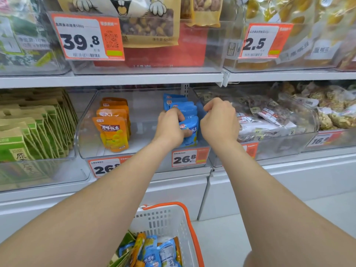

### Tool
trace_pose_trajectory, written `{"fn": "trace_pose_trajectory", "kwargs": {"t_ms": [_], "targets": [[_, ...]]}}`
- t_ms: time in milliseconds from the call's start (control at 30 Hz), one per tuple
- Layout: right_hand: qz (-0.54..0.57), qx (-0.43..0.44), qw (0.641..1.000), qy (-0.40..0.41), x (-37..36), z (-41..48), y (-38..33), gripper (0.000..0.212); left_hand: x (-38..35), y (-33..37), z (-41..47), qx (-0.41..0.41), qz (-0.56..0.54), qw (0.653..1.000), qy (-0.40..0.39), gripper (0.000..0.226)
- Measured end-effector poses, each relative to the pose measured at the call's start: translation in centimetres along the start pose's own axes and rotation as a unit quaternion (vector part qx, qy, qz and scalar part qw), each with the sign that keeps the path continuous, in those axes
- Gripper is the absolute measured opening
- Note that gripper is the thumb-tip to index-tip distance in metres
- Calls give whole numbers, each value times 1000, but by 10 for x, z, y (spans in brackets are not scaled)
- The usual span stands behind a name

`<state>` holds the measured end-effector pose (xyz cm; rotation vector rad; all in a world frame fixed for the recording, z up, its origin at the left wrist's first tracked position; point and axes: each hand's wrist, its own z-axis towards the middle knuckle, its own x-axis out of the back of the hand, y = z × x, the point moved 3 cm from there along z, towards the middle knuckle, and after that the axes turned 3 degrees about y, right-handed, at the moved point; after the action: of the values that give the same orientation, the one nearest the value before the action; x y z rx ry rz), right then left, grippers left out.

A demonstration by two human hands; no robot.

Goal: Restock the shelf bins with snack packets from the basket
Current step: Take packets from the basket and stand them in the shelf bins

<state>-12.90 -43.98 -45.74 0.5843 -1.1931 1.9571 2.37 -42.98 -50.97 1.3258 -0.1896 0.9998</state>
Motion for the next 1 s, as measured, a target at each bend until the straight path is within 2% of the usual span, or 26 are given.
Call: {"fn": "trace_pose_trajectory", "kwargs": {"t_ms": [133,300,467,600,1000], "targets": [[2,-6,1000,-2,1,-1,0,30,8,-1,-4,0,15,1000,-13,47],[12,-3,1000,-11,3,-7,-6,36,10,-9,-6,30,31,997,-58,37],[29,-13,999,-12,5,-11,-9,36,8,-8,-3,54,1,998,-33,40],[33,-9,999,-17,4,-11,-9,34,6,-9,-4,77,-19,997,-16,24],[30,20,999,-32,5,-11,-11,33,19,-11,-8,57,-24,998,-30,37]]}}
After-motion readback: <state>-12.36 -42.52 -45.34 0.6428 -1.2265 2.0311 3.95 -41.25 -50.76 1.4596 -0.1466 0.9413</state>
